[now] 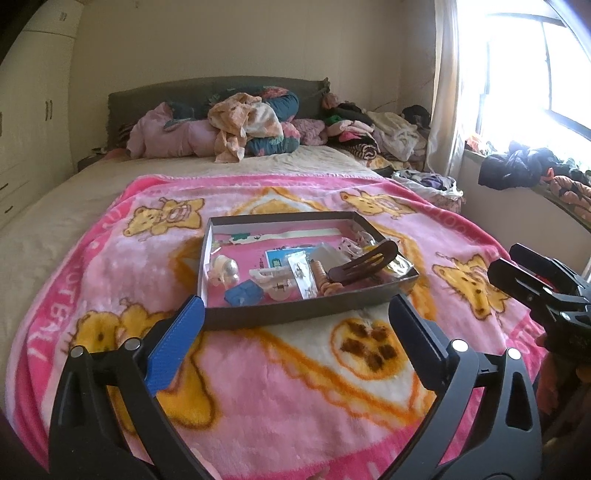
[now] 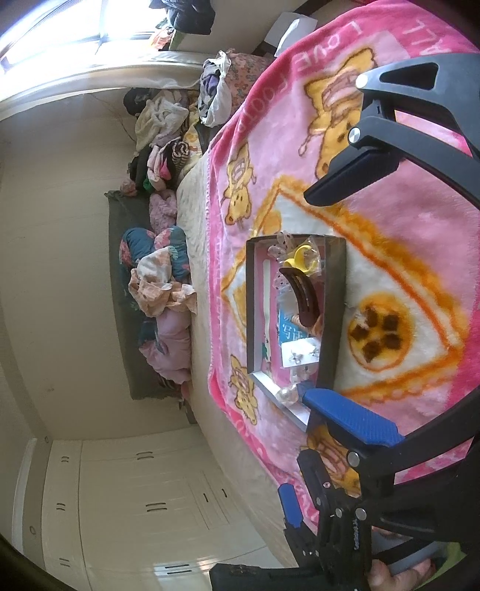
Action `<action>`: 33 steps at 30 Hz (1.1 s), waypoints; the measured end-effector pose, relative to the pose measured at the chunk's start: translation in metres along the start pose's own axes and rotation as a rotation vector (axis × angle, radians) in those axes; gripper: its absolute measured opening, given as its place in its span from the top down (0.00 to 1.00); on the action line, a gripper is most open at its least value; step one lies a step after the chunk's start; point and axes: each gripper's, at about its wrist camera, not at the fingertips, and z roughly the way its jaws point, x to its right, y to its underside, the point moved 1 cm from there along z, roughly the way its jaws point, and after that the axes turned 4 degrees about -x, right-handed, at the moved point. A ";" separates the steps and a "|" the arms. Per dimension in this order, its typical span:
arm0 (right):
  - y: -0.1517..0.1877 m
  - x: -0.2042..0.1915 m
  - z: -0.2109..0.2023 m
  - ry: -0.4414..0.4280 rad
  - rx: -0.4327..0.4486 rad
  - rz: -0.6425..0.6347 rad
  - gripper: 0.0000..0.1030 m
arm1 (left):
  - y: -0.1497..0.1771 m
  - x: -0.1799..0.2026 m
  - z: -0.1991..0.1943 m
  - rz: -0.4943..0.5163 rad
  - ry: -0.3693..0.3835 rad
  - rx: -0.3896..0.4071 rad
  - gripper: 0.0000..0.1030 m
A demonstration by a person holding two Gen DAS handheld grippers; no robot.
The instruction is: Organize jewelry
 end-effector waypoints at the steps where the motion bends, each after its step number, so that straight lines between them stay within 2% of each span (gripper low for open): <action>1: 0.002 0.000 -0.001 0.001 0.002 0.001 0.06 | 0.003 0.002 -0.001 -0.001 0.003 0.002 0.11; 14: 0.031 0.008 -0.023 0.004 0.045 -0.003 0.06 | 0.025 0.010 -0.017 0.003 -0.032 0.069 0.11; 21: 0.044 0.012 -0.034 0.002 0.097 0.003 0.06 | 0.032 0.012 -0.023 0.001 -0.065 0.109 0.11; 33: 0.057 0.007 -0.025 0.030 0.159 -0.016 0.06 | 0.045 0.013 -0.025 -0.026 -0.101 0.179 0.11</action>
